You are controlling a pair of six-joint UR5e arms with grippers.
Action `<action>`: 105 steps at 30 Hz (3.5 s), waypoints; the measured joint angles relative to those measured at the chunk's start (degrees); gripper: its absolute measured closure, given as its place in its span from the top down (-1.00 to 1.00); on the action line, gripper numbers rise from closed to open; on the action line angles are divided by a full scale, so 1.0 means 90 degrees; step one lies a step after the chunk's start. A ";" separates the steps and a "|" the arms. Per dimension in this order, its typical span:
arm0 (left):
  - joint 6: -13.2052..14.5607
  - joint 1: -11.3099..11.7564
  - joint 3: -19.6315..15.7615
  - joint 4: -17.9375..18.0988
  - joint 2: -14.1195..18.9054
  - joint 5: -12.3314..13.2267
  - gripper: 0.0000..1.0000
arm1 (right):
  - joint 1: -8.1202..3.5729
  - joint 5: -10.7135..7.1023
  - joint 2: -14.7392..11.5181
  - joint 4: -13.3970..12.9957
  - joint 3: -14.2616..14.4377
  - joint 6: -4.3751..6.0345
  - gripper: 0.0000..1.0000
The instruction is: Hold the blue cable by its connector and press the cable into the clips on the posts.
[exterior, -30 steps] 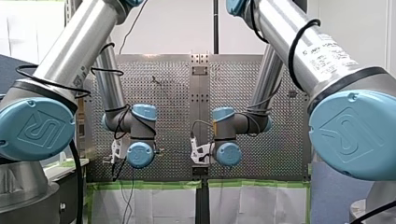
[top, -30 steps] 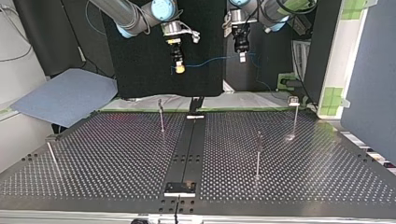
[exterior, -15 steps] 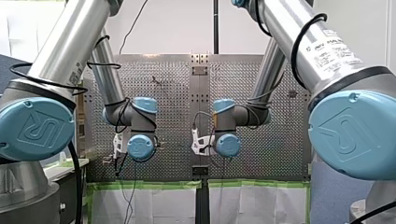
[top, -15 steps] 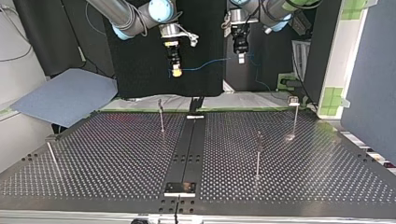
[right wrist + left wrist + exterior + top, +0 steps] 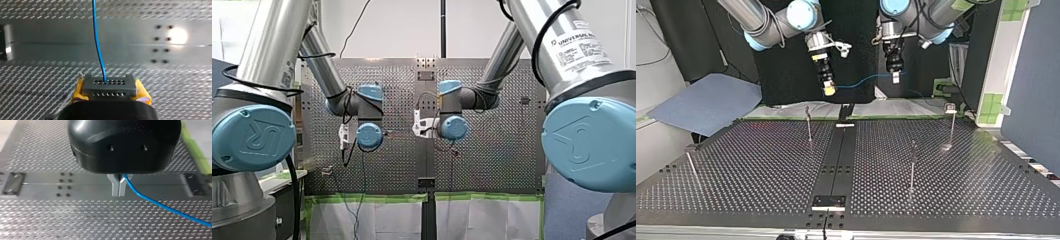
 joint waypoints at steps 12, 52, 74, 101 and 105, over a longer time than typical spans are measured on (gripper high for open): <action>-0.0040 0.0331 0.0316 -0.0738 0.0740 -0.0005 -1.00 | -0.0031 -0.0270 -0.0711 0.0687 -0.0680 0.0124 -1.00; -0.0014 0.1364 0.1562 -0.3140 0.1436 0.0866 -1.00 | 0.0054 -0.0511 -0.0483 0.1509 -0.1822 0.0302 -1.00; 0.0284 0.1559 0.2628 -0.4480 0.1542 0.0583 -1.00 | 0.0012 -0.0450 -0.0414 0.1738 -0.2208 0.0279 -1.00; -0.0230 0.1895 0.2670 -0.4319 0.1574 0.1407 -1.00 | 0.0353 -0.0508 0.0163 0.2695 -0.3607 0.0328 -1.00; -0.0205 0.1929 0.2677 -0.4261 0.1620 0.1433 -1.00 | 0.0338 -0.0488 0.0221 0.2731 -0.3718 0.0414 -1.00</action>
